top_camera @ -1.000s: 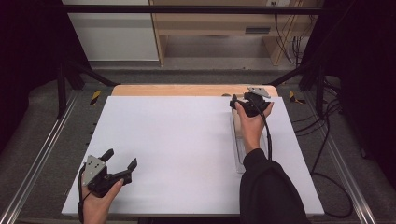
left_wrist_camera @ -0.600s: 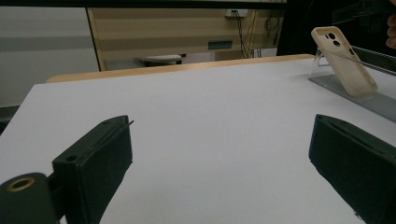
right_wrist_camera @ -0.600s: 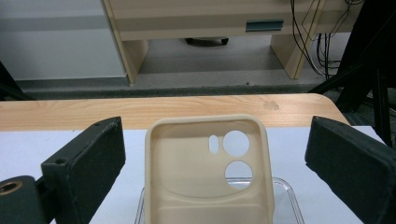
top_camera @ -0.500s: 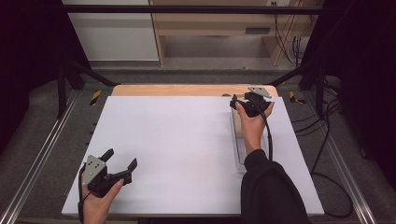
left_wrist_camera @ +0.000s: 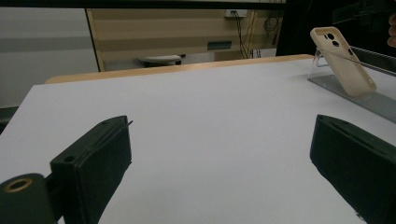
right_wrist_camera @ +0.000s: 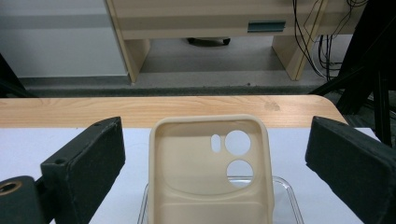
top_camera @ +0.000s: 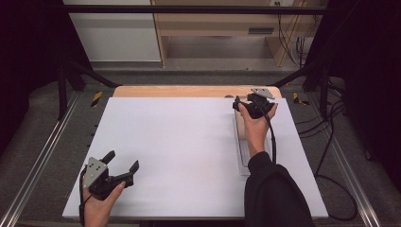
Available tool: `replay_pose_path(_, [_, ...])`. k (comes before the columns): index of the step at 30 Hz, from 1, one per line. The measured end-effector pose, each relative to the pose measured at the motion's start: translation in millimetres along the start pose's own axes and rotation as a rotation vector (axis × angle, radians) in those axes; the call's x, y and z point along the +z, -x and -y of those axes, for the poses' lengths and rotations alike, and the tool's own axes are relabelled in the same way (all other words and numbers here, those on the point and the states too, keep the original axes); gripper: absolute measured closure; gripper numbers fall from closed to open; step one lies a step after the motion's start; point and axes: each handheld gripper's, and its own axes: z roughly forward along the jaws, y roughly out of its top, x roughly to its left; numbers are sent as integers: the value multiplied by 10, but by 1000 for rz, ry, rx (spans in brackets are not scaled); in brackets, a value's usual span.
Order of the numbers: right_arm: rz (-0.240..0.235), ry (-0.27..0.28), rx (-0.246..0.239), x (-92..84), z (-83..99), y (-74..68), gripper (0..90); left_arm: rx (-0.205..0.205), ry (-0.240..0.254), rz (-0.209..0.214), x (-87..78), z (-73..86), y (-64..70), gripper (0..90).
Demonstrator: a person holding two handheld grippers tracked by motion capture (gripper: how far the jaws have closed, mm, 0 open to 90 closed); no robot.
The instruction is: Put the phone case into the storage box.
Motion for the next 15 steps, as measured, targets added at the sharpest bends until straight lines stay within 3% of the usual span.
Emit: replay_pose_path(15, [-2,3,-10,-35,-15,-3,49,4,1,2,0,3,-1,46])
